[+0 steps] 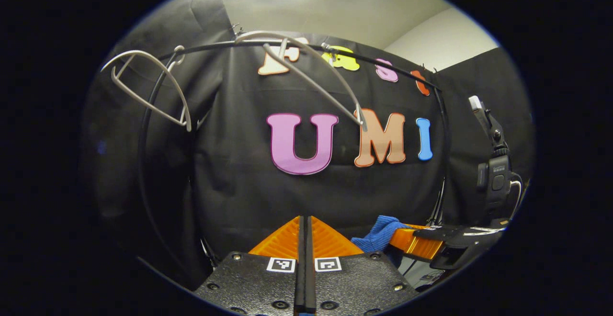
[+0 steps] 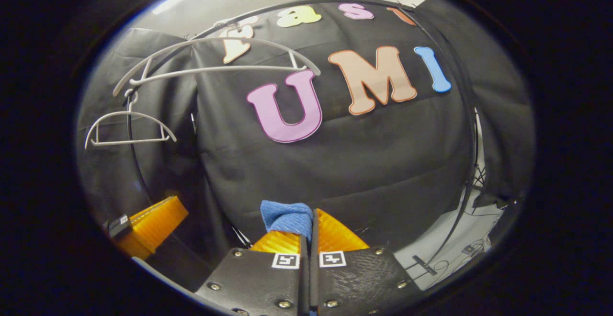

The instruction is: Grasp the clothes on the hanger with both hands and then place them into the laundry hamper below.

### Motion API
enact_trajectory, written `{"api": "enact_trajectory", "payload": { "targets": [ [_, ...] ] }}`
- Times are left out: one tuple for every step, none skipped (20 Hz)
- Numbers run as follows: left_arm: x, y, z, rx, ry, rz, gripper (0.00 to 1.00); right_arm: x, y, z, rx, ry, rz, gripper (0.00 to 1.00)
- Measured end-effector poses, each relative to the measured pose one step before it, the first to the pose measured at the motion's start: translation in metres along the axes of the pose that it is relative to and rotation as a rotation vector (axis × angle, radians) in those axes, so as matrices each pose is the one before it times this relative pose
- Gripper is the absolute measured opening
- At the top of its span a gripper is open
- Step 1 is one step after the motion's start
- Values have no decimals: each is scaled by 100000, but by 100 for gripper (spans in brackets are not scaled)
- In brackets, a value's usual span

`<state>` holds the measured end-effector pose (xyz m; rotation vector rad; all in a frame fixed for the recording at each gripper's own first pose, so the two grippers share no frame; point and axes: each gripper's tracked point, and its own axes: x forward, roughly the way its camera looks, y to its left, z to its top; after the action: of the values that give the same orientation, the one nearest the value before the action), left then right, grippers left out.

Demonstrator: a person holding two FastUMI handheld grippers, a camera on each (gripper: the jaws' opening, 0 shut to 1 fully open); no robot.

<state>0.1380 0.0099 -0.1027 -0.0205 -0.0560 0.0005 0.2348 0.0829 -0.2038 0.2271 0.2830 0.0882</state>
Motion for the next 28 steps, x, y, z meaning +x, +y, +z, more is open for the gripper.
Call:
{"api": "enact_trajectory", "payload": {
  "targets": [
    [213, -30, -1101, -23, 2448, -422, 0, 354, -122, -1008, -702, 1786, -175, 1],
    [338, 137, -1223, 333, 2367, 180, 0, 482, 23, -926, -807, 1972, 295, 1],
    [345, 80, -1292, 380, 2682, 74, 1, 414, -122, -1082, -534, 2058, 16, 1],
    [338, 132, -1437, -153, 2482, 160, 1, 547, -371, -1210, -229, 1988, -360, 1],
    [456, -43, -1437, -360, 2745, -308, 4, 414, -405, -1250, -73, 2325, -1045, 1],
    [390, -182, -1679, -183, 4008, -713, 1, 320, -451, -1514, 184, 2393, -860, 1],
    [496, 41, -1548, -450, 3612, -151, 3, 563, -605, -1236, 68, 2515, -1495, 1],
    [400, 434, -1585, -81, 3816, 836, 4, 808, -733, -1274, 95, 2871, -779, 2],
    [212, 379, -1065, 29, 2367, 572, 5, 652, -667, -1041, 489, 2961, -761, 3],
    [423, 258, -984, -227, 1913, 618, 5, 579, -620, -967, 818, 2374, -938, 0],
    [352, 123, -738, -258, 1371, 188, 5, 495, -400, -832, 737, 1563, -618, 3],
    [303, 220, -900, 200, 2007, 894, 4, 340, -317, -706, 481, 1165, -878, 3],
    [269, 165, -826, 116, 1877, 337, 4, 374, -496, -607, 88, 1420, -1119, 0],
    [359, 171, -977, -223, 1751, -195, 4, 282, -507, -941, -249, 1451, -1164, 3],
    [334, 55, -788, -431, 1311, -484, 6, 304, -455, -896, -356, 1616, -1353, 3],
    [363, 209, -856, -271, 1972, -207, 9, 392, -362, -1155, -99, 1924, -698, 3],
    [352, 197, -876, 208, 1912, 137, 10, 545, -442, -1048, -494, 2435, -1828, 3],
    [281, 238, -1157, 413, 2648, 347, 10, 316, -607, -1086, -1483, 2793, -2428, 5],
    [397, -189, -1097, 280, 3261, -1016, 13, 333, -416, -750, -1504, 2296, -1781, 8],
    [625, -506, -1191, -328, 3681, -1220, 26, 34, 38, -1118, -1809, 1938, -655, 18],
    [441, -49, -632, -621, 2395, -582, 40, 28, 11, -447, -1710, 1060, -5, 23],
    [206, -173, -733, -1209, 2257, -551, 54, 222, -333, -6, -643, 869, 138, 42],
    [218, 4, -562, -1600, 1890, 40, 67, -182, -371, -332, -1181, 319, -1768, 60],
    [21, 59, -698, -1702, 2148, -672, 76, 344, -101, -660, -1332, 201, -2781, 79],
    [-119, -132, -549, -1427, 2642, -355, 84, -129, -537, -116, -1563, 101, -2641, 97],
    [-144, 60, -429, -1063, 1597, 402, 87, -221, -147, -87, -1040, -208, -1202, 100],
    [-153, -61, -165, -348, 689, 467, 95, -170, -55, 44, -669, 78, -158, 97],
    [33, 182, -301, 260, 174, 232, 94, -282, -13, -166, -2, 212, -49, 97]
  ]
}}
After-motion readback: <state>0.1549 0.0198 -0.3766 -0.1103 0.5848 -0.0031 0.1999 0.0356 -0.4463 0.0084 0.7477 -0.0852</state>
